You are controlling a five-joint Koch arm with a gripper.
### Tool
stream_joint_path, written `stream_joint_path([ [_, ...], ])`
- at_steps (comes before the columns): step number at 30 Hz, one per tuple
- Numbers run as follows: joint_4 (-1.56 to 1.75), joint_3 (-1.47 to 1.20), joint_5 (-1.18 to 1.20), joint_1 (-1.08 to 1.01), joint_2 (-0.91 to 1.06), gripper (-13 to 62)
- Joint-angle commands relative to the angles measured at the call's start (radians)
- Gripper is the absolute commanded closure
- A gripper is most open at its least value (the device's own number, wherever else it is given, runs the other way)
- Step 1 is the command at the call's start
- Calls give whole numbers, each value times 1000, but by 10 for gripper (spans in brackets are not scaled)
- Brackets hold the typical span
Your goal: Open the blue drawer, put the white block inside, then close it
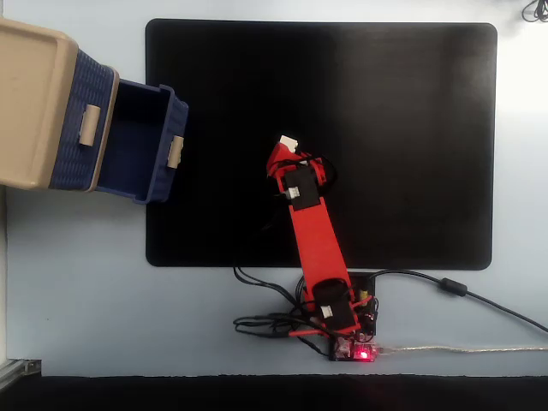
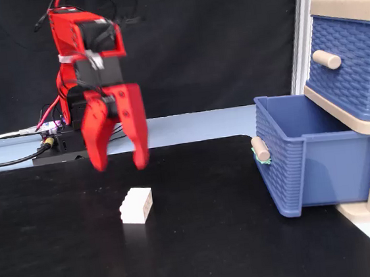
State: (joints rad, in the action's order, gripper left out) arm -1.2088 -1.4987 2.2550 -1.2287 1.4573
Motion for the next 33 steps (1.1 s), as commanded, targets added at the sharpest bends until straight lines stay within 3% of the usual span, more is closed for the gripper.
stream_joint_path([
  [1,120,31,3,-18,-48,157],
  [9,258,32,0,-9,-167,157],
  [19,249,-8,-72,-3,-169,168],
  [23,249,-54,-117,-3,-160,269],
  [28,222,-97,-127,-11,-110,579],
  [33,175,-91,-123,-20,-48,577],
])
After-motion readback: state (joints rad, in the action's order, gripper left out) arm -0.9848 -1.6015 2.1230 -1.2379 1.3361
